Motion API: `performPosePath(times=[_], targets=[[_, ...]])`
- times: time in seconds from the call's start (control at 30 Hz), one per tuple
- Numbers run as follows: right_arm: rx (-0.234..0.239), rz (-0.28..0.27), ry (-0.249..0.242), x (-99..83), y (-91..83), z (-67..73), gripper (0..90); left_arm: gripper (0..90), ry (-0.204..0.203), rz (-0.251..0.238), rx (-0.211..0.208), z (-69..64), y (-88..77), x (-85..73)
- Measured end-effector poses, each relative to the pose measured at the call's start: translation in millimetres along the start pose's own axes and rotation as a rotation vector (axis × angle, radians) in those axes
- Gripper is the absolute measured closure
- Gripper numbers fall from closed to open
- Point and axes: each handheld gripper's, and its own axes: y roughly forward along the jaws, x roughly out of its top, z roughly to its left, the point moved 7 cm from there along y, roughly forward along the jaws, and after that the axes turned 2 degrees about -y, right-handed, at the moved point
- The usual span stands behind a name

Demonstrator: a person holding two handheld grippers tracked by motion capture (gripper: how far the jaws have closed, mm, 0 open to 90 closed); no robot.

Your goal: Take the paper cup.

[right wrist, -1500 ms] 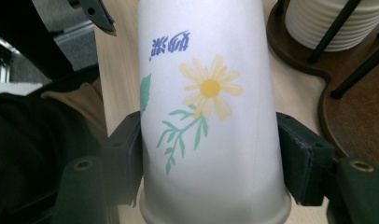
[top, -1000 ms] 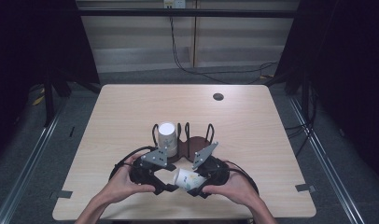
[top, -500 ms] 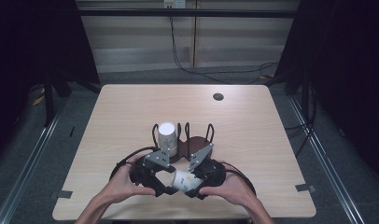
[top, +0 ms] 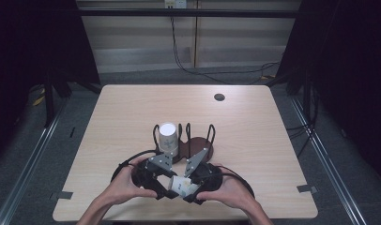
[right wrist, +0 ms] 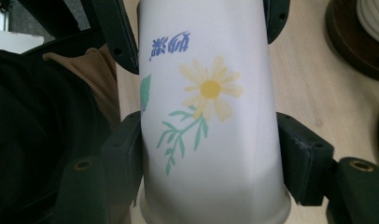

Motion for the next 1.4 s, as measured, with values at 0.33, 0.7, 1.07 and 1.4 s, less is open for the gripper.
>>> performPosePath(times=[0.33, 0.7, 1.07, 1.4], targets=[[0.013, -0.019, -0.004, 1.8, -1.2, 0.7, 32.5, 33.3, -0.005, 0.002, -0.012, -1.5, -0.1, 0.5], [0.031, -0.023, -0.001, 0.5, 1.6, 2.6, 31.4, 34.7, 0.009, 0.009, -0.011, -3.9, 3.5, 0.1], [-0.004, -0.118, -0.003, 3.1, -8.5, -1.8, 22.5, 36.9, 0.001, -0.029, -0.003, -2.9, -5.5, 1.7], [-0.008, -0.190, 0.014, 0.1, -20.0, -3.9, 15.9, 36.9, -0.019, -0.054, 0.015, -0.6, -9.0, 1.4]])
